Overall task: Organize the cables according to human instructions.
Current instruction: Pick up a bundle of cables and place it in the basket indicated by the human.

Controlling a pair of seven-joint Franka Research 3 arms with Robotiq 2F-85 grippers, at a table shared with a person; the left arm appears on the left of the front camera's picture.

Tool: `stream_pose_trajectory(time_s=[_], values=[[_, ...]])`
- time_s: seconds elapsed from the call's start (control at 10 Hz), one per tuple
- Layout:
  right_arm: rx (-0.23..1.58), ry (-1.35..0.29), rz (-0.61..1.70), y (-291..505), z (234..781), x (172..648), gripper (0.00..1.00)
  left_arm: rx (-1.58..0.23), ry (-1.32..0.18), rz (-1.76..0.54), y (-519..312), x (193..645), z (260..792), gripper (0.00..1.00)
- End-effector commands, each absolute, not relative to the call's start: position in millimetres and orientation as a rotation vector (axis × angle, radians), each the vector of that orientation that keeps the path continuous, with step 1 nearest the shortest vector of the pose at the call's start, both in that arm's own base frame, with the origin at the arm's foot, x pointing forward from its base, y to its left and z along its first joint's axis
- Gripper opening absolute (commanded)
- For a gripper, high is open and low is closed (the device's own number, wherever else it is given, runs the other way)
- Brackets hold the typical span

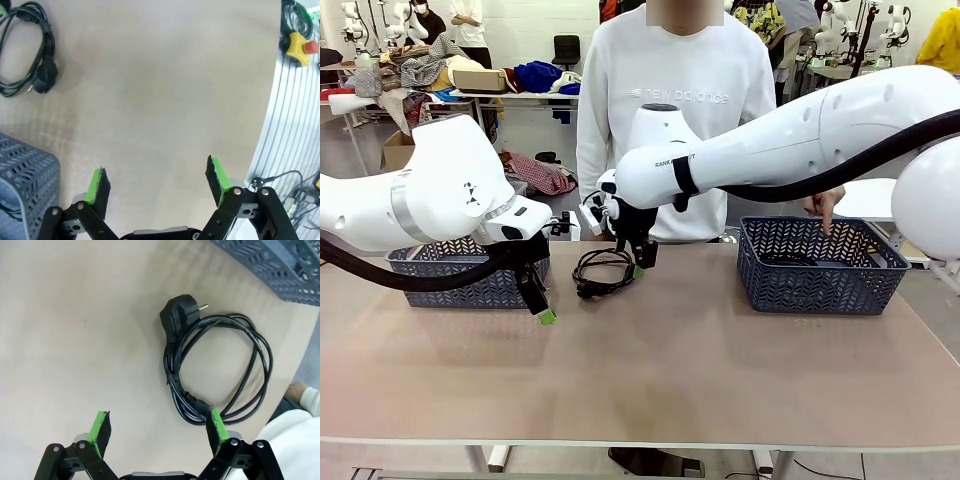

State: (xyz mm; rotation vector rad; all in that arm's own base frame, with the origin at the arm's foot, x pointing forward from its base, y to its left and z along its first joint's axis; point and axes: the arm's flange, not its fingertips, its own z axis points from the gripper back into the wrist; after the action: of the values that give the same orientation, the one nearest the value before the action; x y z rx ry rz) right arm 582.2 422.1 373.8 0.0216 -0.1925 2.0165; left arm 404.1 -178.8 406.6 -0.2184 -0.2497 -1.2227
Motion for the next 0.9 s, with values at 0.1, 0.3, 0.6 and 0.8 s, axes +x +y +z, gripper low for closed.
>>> stream_pose_trajectory(time_s=[0.1,0.3,0.6,0.8], values=[[-0.007,-0.143,1.993,436,366,589,1.0,-0.221,-0.25,-1.215,-177,404,407,1.0],[-0.053,-0.119,1.972,444,355,592,1.0,-0.221,-0.25,-1.215,-177,404,407,1.0],[-0.068,-0.085,1.952,452,344,598,1.0,-0.221,-0.25,-1.215,-177,404,407,1.0],[-0.064,-0.072,1.938,455,338,602,1.0,-0.221,-0.25,-1.215,-177,404,407,1.0]])
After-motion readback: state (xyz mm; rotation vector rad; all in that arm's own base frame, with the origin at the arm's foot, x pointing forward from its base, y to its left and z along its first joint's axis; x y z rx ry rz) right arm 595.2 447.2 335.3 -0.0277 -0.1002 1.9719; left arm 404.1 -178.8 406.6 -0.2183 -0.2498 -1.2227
